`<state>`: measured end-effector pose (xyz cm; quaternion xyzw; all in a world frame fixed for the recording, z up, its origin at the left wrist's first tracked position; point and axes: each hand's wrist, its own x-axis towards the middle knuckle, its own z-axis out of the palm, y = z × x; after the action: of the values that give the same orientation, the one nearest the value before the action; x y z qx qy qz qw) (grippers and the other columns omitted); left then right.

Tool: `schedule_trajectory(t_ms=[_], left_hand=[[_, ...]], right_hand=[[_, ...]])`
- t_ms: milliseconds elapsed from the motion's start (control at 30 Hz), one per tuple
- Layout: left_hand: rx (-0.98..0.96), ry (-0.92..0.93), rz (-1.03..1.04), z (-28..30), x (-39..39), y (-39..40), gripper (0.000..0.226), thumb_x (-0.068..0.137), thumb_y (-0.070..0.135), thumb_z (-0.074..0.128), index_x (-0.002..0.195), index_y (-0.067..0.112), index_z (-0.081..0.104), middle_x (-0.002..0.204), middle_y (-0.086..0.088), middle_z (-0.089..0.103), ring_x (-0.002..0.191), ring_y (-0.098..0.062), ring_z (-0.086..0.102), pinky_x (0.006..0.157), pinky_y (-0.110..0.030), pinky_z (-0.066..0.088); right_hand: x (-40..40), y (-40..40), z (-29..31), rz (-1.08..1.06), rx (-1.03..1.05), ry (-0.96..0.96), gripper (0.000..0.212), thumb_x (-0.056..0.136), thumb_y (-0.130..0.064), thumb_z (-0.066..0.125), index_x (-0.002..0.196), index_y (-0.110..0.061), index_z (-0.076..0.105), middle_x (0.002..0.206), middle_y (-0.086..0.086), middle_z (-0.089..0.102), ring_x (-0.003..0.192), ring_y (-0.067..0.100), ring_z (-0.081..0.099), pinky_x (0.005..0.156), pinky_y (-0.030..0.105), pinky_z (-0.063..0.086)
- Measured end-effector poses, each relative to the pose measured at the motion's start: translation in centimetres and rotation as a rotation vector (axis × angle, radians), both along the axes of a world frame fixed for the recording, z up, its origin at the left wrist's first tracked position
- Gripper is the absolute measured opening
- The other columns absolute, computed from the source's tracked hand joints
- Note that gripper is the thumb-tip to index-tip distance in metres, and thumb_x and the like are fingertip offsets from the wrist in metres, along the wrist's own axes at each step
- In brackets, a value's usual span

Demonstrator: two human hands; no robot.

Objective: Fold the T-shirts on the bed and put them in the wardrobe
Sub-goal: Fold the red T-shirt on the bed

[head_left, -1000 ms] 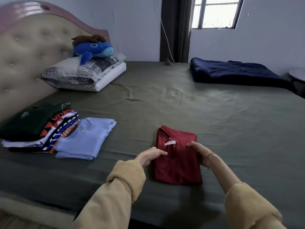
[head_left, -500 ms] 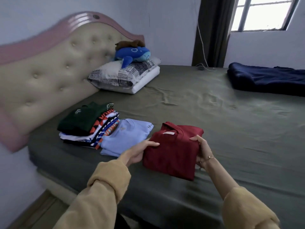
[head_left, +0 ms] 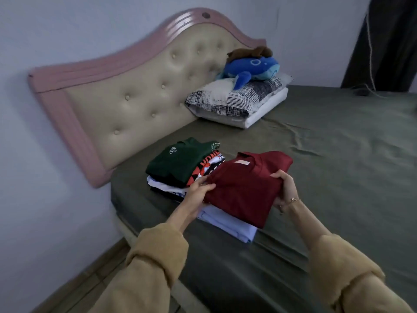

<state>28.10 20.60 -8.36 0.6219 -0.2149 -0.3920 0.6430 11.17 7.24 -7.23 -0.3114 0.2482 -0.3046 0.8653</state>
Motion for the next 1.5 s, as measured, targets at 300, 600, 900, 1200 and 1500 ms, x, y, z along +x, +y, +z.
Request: schedule_trajectory(t_ms=[300, 600, 900, 1200, 1500], left_hand=[[0.275, -0.221, 0.230, -6.0, 2.1, -0.6, 0.020, 0.089, 0.007, 0.062, 0.109, 0.006, 0.060, 0.114, -0.015, 0.064, 0.098, -0.022, 0.060, 0.085, -0.031, 0.048], [0.363, -0.194, 0.354, -5.9, 1.3, -0.6, 0.038, 0.084, 0.014, 0.071, 0.117, 0.002, 0.058, 0.110, -0.009, 0.060, 0.093, -0.017, 0.055, 0.079, -0.027, 0.045], [0.443, -0.081, 0.722, -2.4, 4.2, 2.6, 0.017, 0.089, 0.013, 0.052, 0.092, 0.000, 0.062, 0.085, -0.011, 0.055, 0.061, -0.018, 0.043, 0.054, -0.027, 0.033], [0.087, 0.262, 0.589, 1.0, 7.7, 2.0, 0.033, 0.096, 0.026, 0.051, 0.123, 0.007, 0.048, 0.113, -0.014, 0.056, 0.103, -0.027, 0.058, 0.075, -0.031, 0.049], [0.056, 0.467, 0.522, 1.2, 9.3, 0.7, 0.057, 0.088, 0.023, 0.065, 0.137, 0.005, 0.041, 0.128, -0.013, 0.053, 0.122, -0.024, 0.050, 0.096, -0.033, 0.043]], right_hand=[[3.5, -4.5, -5.9, 0.043, -0.236, 0.569, 0.032, 0.082, 0.007, 0.039, 0.056, -0.012, 0.033, 0.035, -0.003, 0.034, 0.023, 0.006, 0.032, 0.028, 0.013, 0.022], [3.3, -4.7, -6.8, -0.154, -0.444, 0.776, 0.027, 0.071, -0.009, 0.069, 0.092, -0.002, 0.052, 0.078, 0.016, 0.058, 0.051, 0.013, 0.061, 0.050, 0.021, 0.048], [8.4, -2.1, -2.8, -0.170, -0.917, 0.964, 0.019, 0.082, -0.007, 0.061, 0.098, -0.001, 0.067, 0.103, 0.015, 0.067, 0.098, 0.028, 0.061, 0.084, 0.029, 0.042], [18.2, 0.2, 0.5, 0.140, -0.288, 0.557, 0.020, 0.087, -0.022, 0.060, 0.087, -0.004, 0.055, 0.074, 0.009, 0.057, 0.063, 0.017, 0.057, 0.054, 0.024, 0.051], [21.4, -0.4, 0.4, 0.197, -0.141, 0.618, 0.038, 0.083, -0.032, 0.067, 0.100, -0.004, 0.047, 0.074, 0.009, 0.049, 0.060, 0.019, 0.050, 0.054, 0.029, 0.046]])
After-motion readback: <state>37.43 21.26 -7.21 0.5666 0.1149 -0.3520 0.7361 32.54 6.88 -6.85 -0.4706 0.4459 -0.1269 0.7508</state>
